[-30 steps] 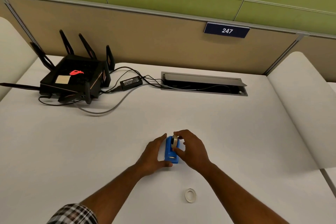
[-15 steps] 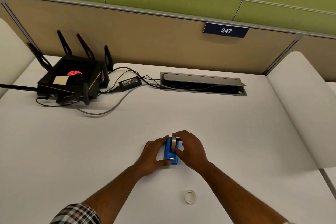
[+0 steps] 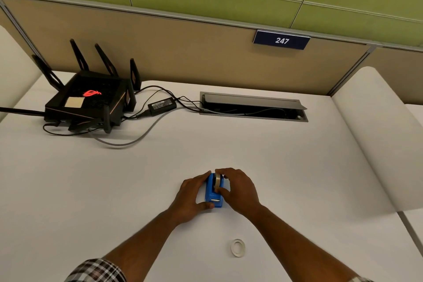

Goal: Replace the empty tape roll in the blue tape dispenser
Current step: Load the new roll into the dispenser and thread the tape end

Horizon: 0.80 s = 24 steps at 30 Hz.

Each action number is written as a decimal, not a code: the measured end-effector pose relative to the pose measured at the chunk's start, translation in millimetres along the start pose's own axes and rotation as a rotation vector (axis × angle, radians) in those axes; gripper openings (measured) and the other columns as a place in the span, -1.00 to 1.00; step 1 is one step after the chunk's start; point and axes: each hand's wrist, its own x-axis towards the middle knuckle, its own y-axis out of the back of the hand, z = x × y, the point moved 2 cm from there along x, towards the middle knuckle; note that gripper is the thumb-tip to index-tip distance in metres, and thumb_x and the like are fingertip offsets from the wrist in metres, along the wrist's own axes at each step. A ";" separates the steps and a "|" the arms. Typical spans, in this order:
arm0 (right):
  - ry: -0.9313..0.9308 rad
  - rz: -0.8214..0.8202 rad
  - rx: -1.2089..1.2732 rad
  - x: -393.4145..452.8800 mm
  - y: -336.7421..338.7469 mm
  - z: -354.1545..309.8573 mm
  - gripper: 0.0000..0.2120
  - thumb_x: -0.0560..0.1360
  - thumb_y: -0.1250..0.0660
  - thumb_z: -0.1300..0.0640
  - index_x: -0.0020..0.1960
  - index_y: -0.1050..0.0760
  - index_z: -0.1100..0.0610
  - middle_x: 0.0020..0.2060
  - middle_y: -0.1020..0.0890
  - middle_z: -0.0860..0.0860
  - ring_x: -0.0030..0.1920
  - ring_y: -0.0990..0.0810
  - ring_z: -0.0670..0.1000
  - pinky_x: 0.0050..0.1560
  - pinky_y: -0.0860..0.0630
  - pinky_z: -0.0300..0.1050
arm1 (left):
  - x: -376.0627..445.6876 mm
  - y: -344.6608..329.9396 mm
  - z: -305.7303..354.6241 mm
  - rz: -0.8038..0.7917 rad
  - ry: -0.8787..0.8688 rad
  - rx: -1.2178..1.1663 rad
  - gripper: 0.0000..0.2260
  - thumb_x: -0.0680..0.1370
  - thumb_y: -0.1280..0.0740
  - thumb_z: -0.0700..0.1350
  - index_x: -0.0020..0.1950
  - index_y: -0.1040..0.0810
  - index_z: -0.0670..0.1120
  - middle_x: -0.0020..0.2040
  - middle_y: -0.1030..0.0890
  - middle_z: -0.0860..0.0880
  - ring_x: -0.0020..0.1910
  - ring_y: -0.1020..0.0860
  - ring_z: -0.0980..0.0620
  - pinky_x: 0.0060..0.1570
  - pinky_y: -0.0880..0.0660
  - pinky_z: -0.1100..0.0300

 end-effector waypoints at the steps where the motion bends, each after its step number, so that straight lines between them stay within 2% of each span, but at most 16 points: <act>1: -0.009 0.002 -0.001 -0.2 -0.9 0.8 -0.51 0.51 -0.48 -0.01 0.41 -0.48 -0.08 0.27 -0.63 -0.10 0.26 -0.55 -0.04 0.21 -0.32 -0.29 | -0.3 -0.3 0.0 -0.001 -0.002 0.000 -0.16 0.41 -0.52 0.13 0.57 -0.15 0.10 0.51 -0.32 0.11 0.46 -0.27 0.07 0.46 -0.24 0.13; 5: -0.034 0.011 -0.012 0.7 -5.4 0.3 -0.52 0.49 -0.48 -0.02 0.39 -0.48 -0.10 0.25 -0.62 -0.12 0.25 -0.55 -0.04 0.18 -0.34 -0.28 | -1.0 -0.5 0.8 -0.005 -0.008 -0.007 -0.17 0.41 -0.52 0.11 0.57 -0.15 0.09 0.51 -0.32 0.10 0.46 -0.27 0.07 0.49 -0.25 0.09; 15: -0.004 -0.024 0.002 4.0 -6.0 4.5 -0.50 0.48 -0.48 -0.09 0.39 -0.46 -0.12 0.29 -0.59 -0.14 0.26 -0.56 -0.05 0.22 -0.38 -0.27 | -2.0 -1.3 1.9 0.004 -0.004 -0.006 -0.18 0.42 -0.51 0.11 0.57 -0.14 0.09 0.51 -0.31 0.10 0.47 -0.25 0.07 0.47 -0.24 0.12; 19: 0.007 -0.049 0.049 -0.8 -4.9 3.4 -0.36 0.48 -0.48 -0.11 0.51 -0.35 -0.13 0.40 -0.51 -0.14 0.35 -0.52 -0.08 0.31 -0.38 -0.25 | -4.4 -2.6 3.3 0.018 0.016 -0.011 -0.18 0.42 -0.51 0.12 0.56 -0.15 0.09 0.51 -0.32 0.10 0.47 -0.26 0.06 0.47 -0.26 0.11; 22: -0.039 -0.024 0.140 -10.2 -3.5 0.0 -0.25 0.45 -0.50 -0.14 0.56 -0.26 -0.14 0.36 -0.44 -0.22 0.27 -0.54 -0.15 0.21 -0.41 -0.30 | -6.2 -4.6 4.8 0.039 0.031 -0.007 -0.17 0.41 -0.51 0.14 0.56 -0.15 0.10 0.51 -0.32 0.10 0.46 -0.27 0.06 0.44 -0.25 0.15; 24: -0.087 0.034 0.209 -19.1 -3.1 -3.1 -0.28 0.44 -0.50 -0.18 0.52 -0.31 -0.15 0.29 -0.41 -0.29 0.17 -0.55 -0.25 0.09 -0.43 -0.36 | -6.6 -6.2 5.5 0.053 0.042 -0.004 -0.17 0.40 -0.51 0.16 0.56 -0.16 0.11 0.51 -0.33 0.11 0.46 -0.28 0.06 0.44 -0.26 0.14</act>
